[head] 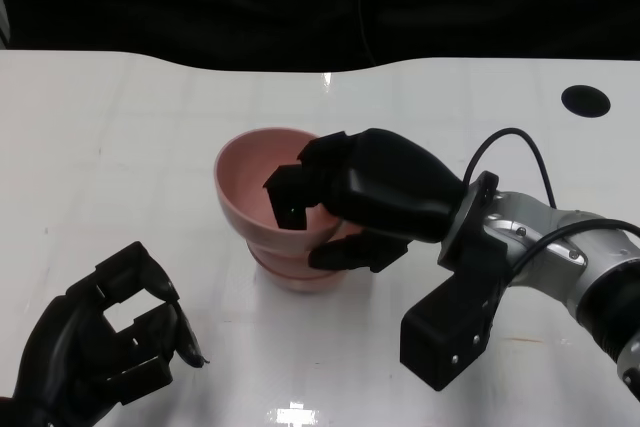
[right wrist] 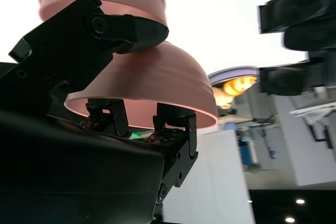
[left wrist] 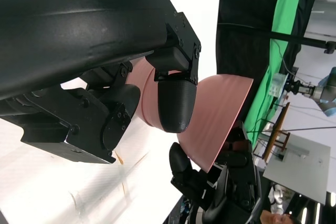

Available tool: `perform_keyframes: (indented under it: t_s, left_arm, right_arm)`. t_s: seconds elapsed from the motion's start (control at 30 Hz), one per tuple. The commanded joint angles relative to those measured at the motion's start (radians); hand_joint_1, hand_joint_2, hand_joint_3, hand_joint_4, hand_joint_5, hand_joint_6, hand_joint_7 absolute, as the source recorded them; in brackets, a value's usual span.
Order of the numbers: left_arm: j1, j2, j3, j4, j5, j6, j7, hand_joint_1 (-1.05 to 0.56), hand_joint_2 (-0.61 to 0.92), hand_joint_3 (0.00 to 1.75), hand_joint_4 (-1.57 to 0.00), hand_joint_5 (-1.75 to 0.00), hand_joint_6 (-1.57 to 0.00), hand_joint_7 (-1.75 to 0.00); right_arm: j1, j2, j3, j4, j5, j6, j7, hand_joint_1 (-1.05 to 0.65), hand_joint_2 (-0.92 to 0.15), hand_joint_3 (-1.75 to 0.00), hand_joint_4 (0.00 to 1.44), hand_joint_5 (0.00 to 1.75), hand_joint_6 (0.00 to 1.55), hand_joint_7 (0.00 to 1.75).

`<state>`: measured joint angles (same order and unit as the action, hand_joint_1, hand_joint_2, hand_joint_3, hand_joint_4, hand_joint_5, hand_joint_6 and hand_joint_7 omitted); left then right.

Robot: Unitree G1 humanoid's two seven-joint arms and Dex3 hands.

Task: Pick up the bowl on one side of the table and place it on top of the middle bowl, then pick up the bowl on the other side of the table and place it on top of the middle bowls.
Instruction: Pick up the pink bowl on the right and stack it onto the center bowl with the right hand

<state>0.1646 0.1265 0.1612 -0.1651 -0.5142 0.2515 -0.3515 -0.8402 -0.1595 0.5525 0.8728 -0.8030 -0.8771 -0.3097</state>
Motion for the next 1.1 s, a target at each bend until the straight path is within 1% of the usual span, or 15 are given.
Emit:
perform_keyframes:
  t_s: [0.03, 0.4, 0.53, 1.0, 1.03, 1.07, 1.1]
  left_arm:
    - [-0.007, 0.005, 0.008, 0.011, 0.013, -0.010, 0.002, 0.12, 0.77, 1.37, -0.86, -1.75, -0.65, -1.75]
    - [-0.006, 0.002, 0.009, 0.004, 0.012, 0.003, 0.012, 0.11, 0.78, 1.36, -0.84, -1.75, -0.65, -1.75]
    - [-0.005, 0.006, 0.008, 0.001, 0.016, 0.006, 0.013, 0.13, 0.80, 1.33, -0.80, -1.75, -0.62, -1.75]
    - [-0.005, 0.005, 0.009, 0.000, 0.017, 0.008, 0.013, 0.13, 0.81, 1.31, -0.80, -1.75, -0.61, -1.75]
    - [-0.005, 0.008, 0.008, 0.004, 0.021, 0.001, 0.006, 0.13, 0.81, 1.31, -0.80, -1.75, -0.61, -1.75]
    - [-0.003, 0.011, 0.007, 0.005, 0.025, -0.004, 0.001, 0.13, 0.81, 1.29, -0.79, -1.75, -0.59, -1.75]
    - [-0.003, 0.013, 0.006, 0.006, 0.028, -0.007, -0.002, 0.13, 0.81, 1.28, -0.79, -1.75, -0.58, -1.75]
  right_arm:
    - [-0.048, -0.002, 0.010, 0.048, -0.013, -0.009, -0.036, -0.20, -0.49, -1.03, 0.87, 1.75, 0.63, 1.75]
    - [-0.071, -0.002, 0.029, 0.089, -0.019, -0.022, -0.074, -0.19, -0.49, -1.03, 0.86, 1.75, 0.62, 1.75]
    - [-0.092, -0.004, 0.031, 0.114, -0.014, -0.012, -0.063, -0.21, -0.51, -1.03, 0.85, 1.75, 0.62, 1.75]
    - [-0.098, -0.003, 0.036, 0.123, -0.013, -0.015, -0.069, -0.21, -0.54, -0.99, 0.85, 1.75, 0.61, 1.75]
    - [-0.104, 0.001, 0.047, 0.151, -0.030, 0.004, -0.081, -0.21, -0.54, -0.99, 0.85, 1.75, 0.61, 1.75]
    - [-0.109, 0.004, 0.056, 0.172, -0.042, 0.020, -0.089, -0.21, -0.58, -0.88, 0.86, 1.75, 0.63, 1.75]
    - [-0.114, 0.006, 0.064, 0.189, -0.051, 0.029, -0.097, -0.21, -0.62, -0.80, 0.86, 1.75, 0.63, 1.75]
